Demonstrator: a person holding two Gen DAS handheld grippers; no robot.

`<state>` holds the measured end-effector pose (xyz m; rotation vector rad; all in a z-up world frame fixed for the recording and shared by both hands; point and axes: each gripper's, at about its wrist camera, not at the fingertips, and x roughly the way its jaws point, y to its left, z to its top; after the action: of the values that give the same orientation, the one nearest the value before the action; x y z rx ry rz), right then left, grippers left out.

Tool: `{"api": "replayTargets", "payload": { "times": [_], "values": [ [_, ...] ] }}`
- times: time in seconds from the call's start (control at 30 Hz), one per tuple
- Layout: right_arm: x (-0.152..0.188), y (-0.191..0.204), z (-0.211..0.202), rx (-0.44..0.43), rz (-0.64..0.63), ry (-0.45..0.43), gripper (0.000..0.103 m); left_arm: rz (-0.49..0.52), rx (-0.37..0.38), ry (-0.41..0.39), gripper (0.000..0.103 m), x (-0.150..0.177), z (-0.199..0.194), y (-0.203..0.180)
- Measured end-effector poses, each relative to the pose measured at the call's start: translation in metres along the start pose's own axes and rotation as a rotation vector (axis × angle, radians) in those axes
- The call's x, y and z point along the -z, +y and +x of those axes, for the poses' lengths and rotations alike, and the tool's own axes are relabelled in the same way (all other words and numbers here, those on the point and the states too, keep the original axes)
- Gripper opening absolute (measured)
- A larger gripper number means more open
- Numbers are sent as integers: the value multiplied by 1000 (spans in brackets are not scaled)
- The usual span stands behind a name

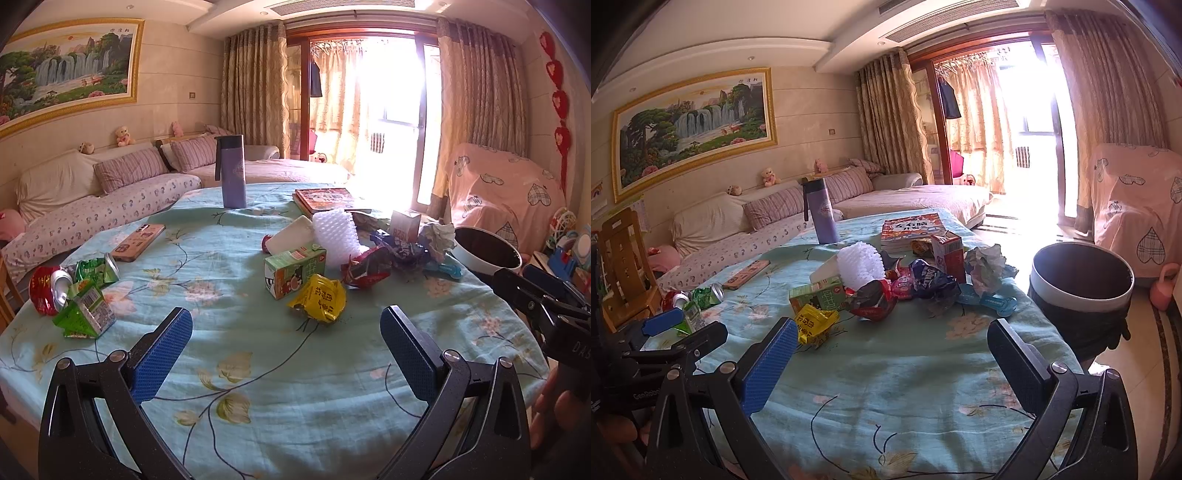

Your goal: Collect trash

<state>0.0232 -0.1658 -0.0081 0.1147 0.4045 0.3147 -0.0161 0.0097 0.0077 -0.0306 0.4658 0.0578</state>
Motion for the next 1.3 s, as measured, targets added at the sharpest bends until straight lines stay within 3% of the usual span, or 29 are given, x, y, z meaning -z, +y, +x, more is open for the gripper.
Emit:
{"api": "replayTargets", "payload": {
  "times": [0.73, 1.17, 1.23, 1.3],
  "values": [
    [1, 1, 3, -10, 4, 14, 103, -1, 17, 19, 103, 2, 5, 1],
    [-16, -3, 42, -68, 21, 89, 103, 15, 38, 101, 102, -8, 46, 6],
    [-16, -5, 54, -77, 33, 117, 101, 25, 42, 115, 99, -9, 55, 4],
    [-15, -7, 66, -86, 49, 146, 90, 30, 47, 130, 96, -9, 64, 2]
  ]
}}
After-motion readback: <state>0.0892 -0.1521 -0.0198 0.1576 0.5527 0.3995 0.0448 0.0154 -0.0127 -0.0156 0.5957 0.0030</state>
